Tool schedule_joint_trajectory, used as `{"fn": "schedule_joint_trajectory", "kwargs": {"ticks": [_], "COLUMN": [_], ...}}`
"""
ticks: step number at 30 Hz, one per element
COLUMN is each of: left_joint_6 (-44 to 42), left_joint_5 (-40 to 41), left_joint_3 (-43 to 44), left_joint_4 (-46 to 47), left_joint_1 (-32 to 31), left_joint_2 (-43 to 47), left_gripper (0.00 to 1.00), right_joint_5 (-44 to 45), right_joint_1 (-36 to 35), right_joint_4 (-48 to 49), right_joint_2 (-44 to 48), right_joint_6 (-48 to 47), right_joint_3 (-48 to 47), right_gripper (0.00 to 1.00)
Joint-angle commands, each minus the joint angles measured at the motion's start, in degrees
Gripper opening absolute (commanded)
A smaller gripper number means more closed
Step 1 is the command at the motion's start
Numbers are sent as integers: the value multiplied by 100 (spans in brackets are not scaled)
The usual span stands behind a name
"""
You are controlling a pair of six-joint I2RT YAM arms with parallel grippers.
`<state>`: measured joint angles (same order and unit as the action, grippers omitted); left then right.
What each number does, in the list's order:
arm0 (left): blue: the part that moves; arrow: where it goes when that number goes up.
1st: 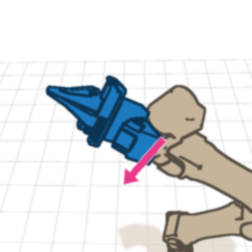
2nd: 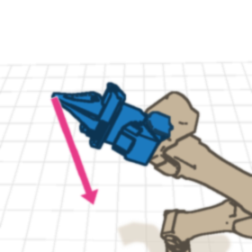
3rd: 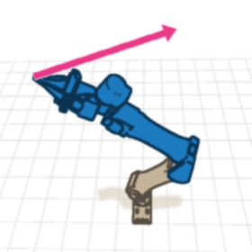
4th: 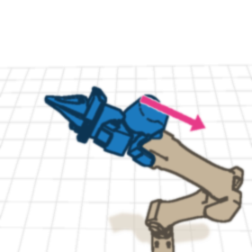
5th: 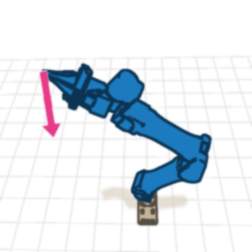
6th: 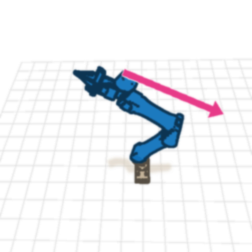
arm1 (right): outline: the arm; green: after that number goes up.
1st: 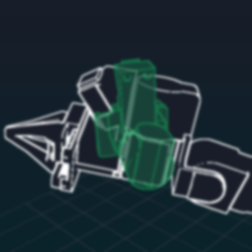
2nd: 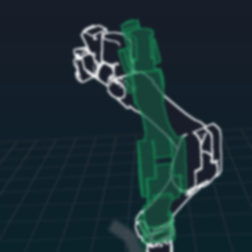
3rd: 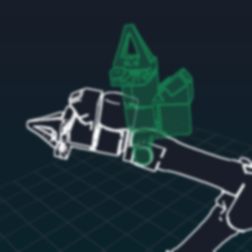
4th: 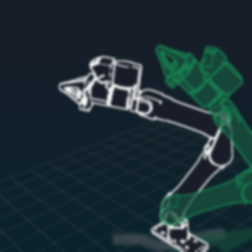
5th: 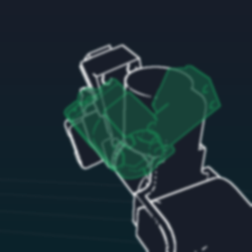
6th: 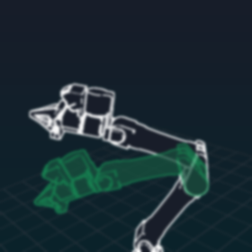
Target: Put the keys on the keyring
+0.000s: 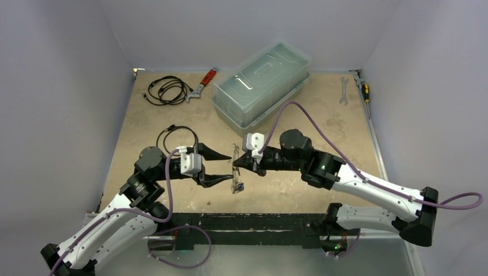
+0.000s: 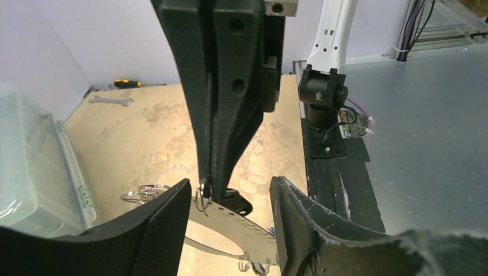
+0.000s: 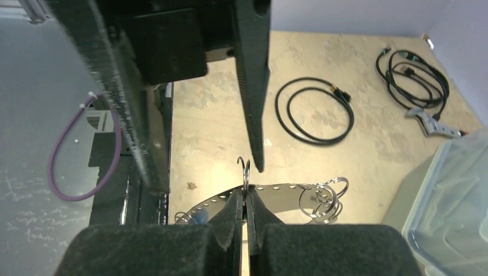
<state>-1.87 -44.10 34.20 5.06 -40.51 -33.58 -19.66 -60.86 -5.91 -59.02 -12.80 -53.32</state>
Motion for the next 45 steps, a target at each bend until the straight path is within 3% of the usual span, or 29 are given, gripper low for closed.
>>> {"fn": "schedule_joint_trajectory", "kwargs": {"ticks": [1, 6, 12, 23, 45], "left_joint_6": [-417, -581, -648, -469, -133], "left_joint_5": [171, 132, 71, -427, -600], "left_joint_3": [266, 283, 274, 209, -141], "left_joint_4": [-451, -705, -730, -251, 278], "left_joint_1": [23, 26, 23, 20, -38], "left_joint_2": [256, 346, 178, -331, -606], "left_gripper": [54, 50, 47, 36, 31], "right_joint_5": [649, 926, 762, 613, 499], "right_joint_1": [-22, -22, -114, -417, -488], "right_joint_4": [-1235, -2424, -2902, -2905, -2801], "right_joint_2": [-321, -635, -671, -827, -729], "right_joint_6": [-30, -106, -147, -223, -289], "right_joint_3": [-944, -1613, -1774, -1777, -1820], "right_gripper": [0, 0, 0, 0, 0]}}
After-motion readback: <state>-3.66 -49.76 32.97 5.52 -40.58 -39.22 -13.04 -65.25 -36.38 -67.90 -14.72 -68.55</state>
